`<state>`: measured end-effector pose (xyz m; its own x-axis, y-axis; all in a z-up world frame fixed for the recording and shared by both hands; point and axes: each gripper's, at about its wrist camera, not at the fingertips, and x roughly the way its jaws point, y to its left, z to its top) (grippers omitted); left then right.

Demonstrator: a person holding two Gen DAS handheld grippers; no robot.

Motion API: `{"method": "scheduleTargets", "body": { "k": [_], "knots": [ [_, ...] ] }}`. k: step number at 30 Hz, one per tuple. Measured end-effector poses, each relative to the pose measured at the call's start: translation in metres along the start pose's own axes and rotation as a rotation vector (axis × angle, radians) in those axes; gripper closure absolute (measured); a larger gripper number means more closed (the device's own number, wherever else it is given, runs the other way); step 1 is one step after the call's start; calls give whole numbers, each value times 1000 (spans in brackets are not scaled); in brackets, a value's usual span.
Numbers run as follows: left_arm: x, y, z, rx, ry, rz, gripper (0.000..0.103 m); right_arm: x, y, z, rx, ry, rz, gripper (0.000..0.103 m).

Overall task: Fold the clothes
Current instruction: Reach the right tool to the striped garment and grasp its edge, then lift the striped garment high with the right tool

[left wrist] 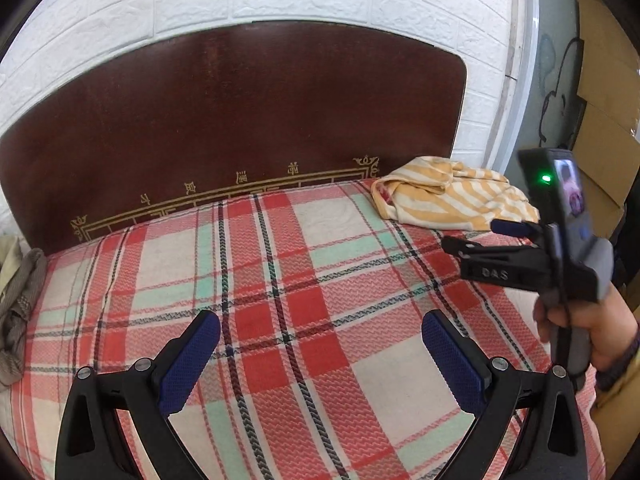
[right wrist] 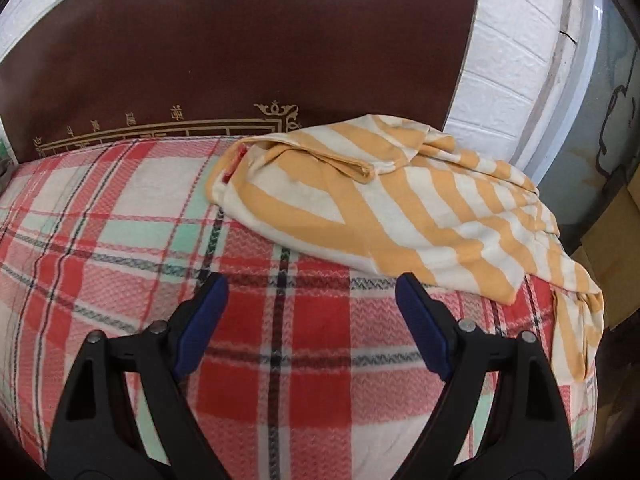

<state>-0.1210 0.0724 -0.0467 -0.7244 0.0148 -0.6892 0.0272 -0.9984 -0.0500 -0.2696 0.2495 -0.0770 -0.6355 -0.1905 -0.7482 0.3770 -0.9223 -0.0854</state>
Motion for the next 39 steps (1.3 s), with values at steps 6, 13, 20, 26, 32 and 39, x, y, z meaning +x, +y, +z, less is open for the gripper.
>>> {"method": "scheduleTargets", "body": {
  "k": [6, 13, 20, 26, 32, 39],
  "knots": [
    [19, 9, -5, -29, 43, -2, 0, 32, 5, 16, -87, -18, -61, 16],
    [31, 13, -8, -53, 49, -14, 0, 51, 1, 45, -101, -71, -144, 16],
    [36, 18, -9, -67, 56, -36, 0, 52, 11, 54, -182, -35, 49, 68],
    [35, 25, -8, -86, 49, -48, 0, 47, 13, 49, -198, -29, 160, 12],
    [39, 26, -10, -76, 67, -51, 0, 61, 9, 61, -106, -50, 81, 73],
    [35, 42, -13, -108, 66, -52, 0, -12, -49, 76, 211, -169, 289, 90]
  ]
}}
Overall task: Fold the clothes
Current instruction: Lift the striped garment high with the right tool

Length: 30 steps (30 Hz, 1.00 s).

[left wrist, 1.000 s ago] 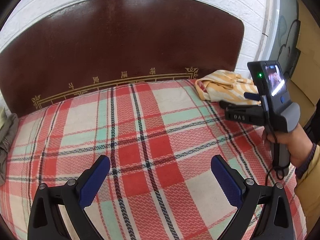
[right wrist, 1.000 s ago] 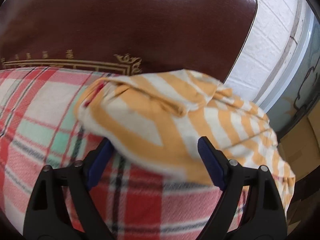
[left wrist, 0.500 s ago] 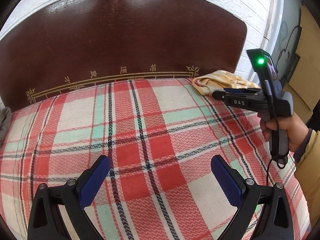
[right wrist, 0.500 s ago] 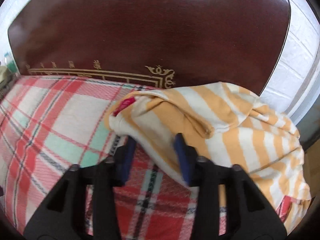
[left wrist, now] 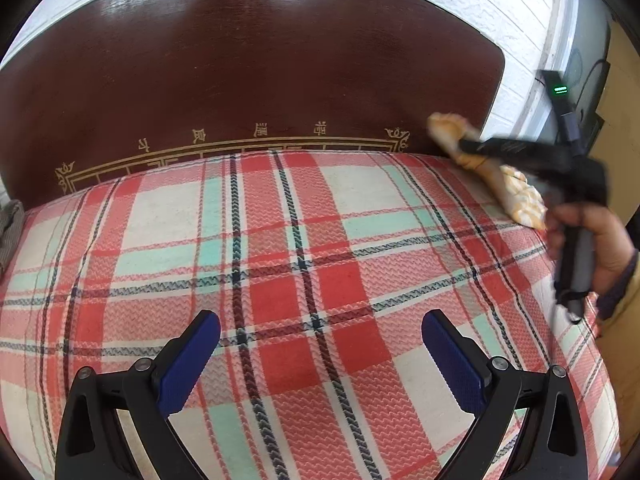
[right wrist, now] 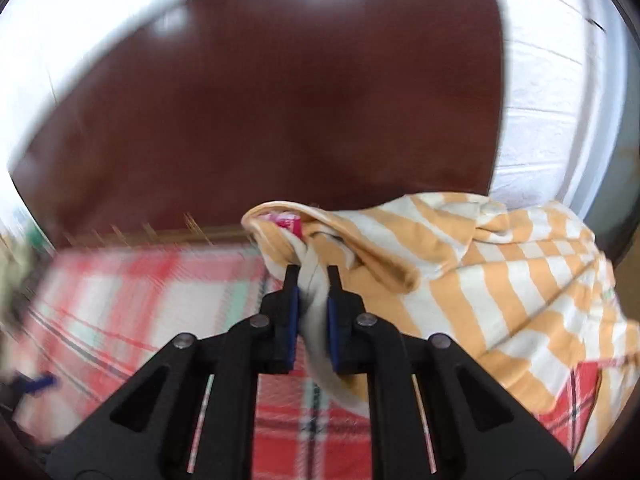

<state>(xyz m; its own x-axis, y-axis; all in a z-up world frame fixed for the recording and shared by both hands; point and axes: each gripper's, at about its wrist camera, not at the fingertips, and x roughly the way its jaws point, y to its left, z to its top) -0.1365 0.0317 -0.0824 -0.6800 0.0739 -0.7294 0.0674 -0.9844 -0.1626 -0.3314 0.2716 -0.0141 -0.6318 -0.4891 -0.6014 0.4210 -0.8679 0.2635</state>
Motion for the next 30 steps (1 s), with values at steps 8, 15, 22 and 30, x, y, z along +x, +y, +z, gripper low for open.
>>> {"method": "scheduleTargets", "body": {
  "k": [8, 15, 22, 30],
  "knots": [
    [-33, 14, 6, -14, -61, -24, 0, -145, 10, 41, 94, -149, 196, 96],
    [-86, 21, 7, 1, -130, -139, 0, -238, 96, 37, 20, -275, 430, 96],
    [-179, 44, -23, 124, -261, -462, 0, -264, 202, 15, -63, -226, 708, 96],
    [-218, 68, -71, 212, -295, -465, 0, -222, 325, -54, -105, -40, 952, 96]
  ]
}}
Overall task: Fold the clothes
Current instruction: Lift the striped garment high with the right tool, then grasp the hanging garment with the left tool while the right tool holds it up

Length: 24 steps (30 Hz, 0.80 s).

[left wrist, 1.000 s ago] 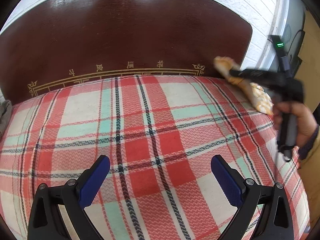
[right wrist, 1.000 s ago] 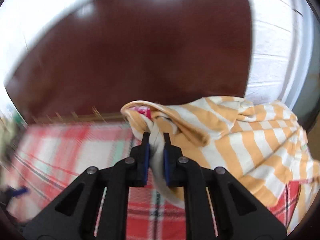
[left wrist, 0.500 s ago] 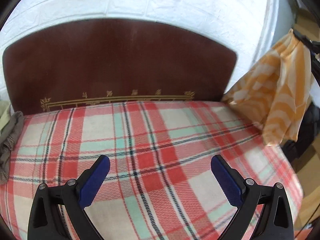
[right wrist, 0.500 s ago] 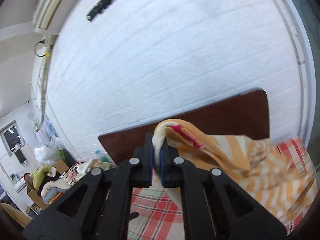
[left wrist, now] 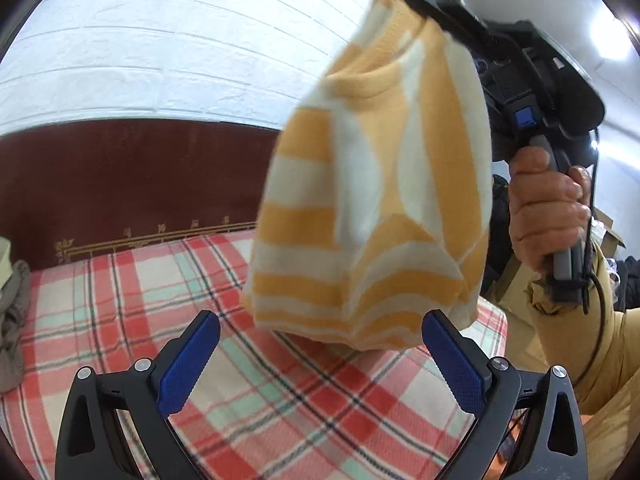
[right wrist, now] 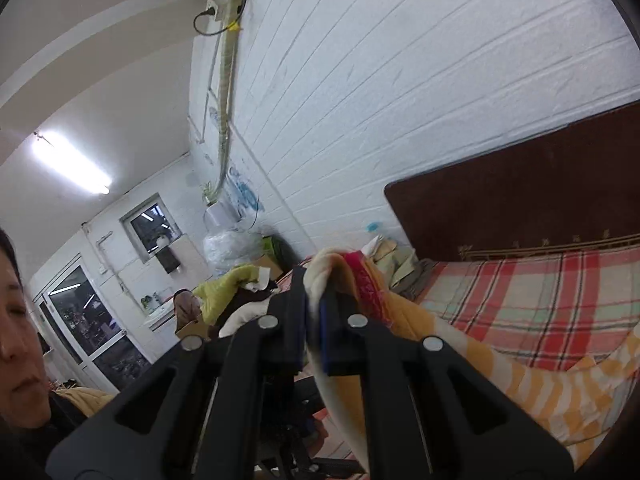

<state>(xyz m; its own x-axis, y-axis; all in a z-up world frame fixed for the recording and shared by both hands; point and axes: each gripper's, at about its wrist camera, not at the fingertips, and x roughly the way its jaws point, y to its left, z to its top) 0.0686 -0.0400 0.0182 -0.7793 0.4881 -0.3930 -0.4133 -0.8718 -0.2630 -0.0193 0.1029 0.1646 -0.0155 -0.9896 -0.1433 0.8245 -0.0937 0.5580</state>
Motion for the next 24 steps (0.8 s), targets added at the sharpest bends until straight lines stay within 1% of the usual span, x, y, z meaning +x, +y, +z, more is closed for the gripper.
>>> {"method": "scheduleTargets", "body": {
  "k": [3, 6, 7, 8, 9, 10, 12, 14, 15, 17, 19, 21, 22, 24],
  "knots": [
    [-19, 2, -3, -1, -42, 3, 0, 37, 18, -5, 0, 63, 59, 96],
    [-45, 12, -5, -41, -129, -35, 2, 58, 40, -8, -37, 104, 135, 96],
    [-53, 17, -8, -51, -147, -42, 4, 69, 45, -12, -51, 130, 135, 96],
    [-58, 21, -11, -60, -147, -43, 11, 80, 50, -16, -65, 156, 132, 96],
    [-61, 26, -16, -68, -129, -34, 20, 90, 49, -24, -68, 199, 113, 94],
    [-63, 30, -22, -79, -109, -28, 24, 100, 48, -32, -70, 243, 92, 92],
    [-64, 40, -40, -121, -57, -25, 37, 113, 31, -54, -83, 325, -10, 83],
    [-61, 49, -61, -172, 4, -25, 40, 119, 5, -69, -98, 383, -117, 48],
    [-58, 53, -73, -200, 33, -22, 40, 117, -10, -77, -84, 398, -157, 44],
    [-55, 59, -93, -254, 85, -25, 41, 110, -48, -89, -10, 414, -223, 42],
    [-50, 64, -111, -303, 121, -26, 41, 99, -74, -97, 43, 416, -254, 42],
    [-48, 67, -121, -340, 152, -22, 40, 86, -95, -102, 84, 408, -283, 41],
    [-45, 68, -123, -350, 163, -3, 39, 80, -101, -103, 109, 401, -280, 41],
    [-43, 69, -121, -363, 176, 37, 33, 66, -102, -102, 128, 363, -244, 41]
  ]
}}
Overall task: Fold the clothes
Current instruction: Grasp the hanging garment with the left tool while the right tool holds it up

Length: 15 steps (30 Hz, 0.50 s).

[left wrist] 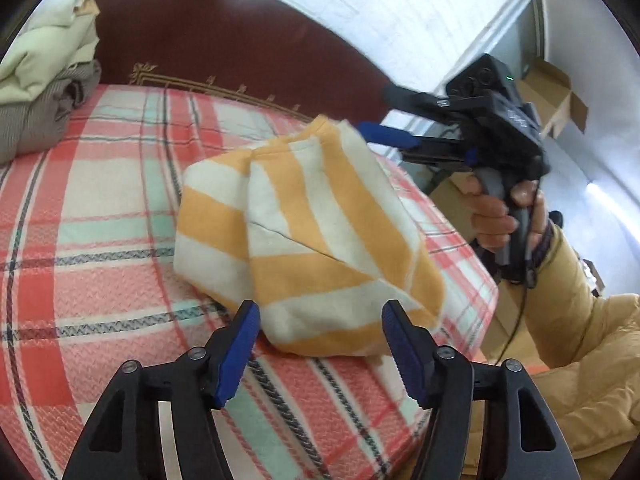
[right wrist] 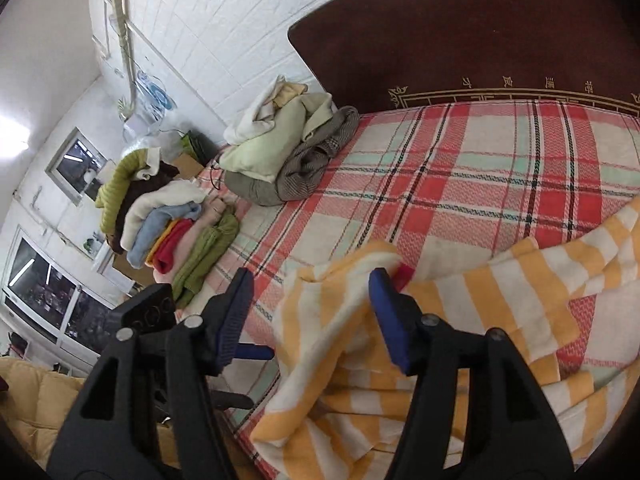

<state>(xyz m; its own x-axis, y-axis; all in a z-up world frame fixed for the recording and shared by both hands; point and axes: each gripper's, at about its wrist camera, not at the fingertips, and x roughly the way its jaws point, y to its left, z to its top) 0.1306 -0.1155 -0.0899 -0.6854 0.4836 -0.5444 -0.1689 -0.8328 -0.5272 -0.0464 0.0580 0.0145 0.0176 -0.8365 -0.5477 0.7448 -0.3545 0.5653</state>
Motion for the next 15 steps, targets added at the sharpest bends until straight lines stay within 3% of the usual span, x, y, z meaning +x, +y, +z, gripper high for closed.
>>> {"method": "scheduleTargets", "body": {
  "k": [3, 6, 8, 15],
  "knots": [
    [1, 8, 10, -7, -23, 39, 20, -7, 1, -4, -12, -21, 12, 41],
    [13, 19, 22, -5, -8, 62, 20, -11, 1, -13, -29, -31, -32, 40],
    [20, 18, 24, -9, 13, 35, 19, -10, -1, -24, -50, -17, -91, 33],
    [39, -1, 12, 63, 110, 1, 22, 5, -30, -38, -218, 74, -441, 33]
  ]
}}
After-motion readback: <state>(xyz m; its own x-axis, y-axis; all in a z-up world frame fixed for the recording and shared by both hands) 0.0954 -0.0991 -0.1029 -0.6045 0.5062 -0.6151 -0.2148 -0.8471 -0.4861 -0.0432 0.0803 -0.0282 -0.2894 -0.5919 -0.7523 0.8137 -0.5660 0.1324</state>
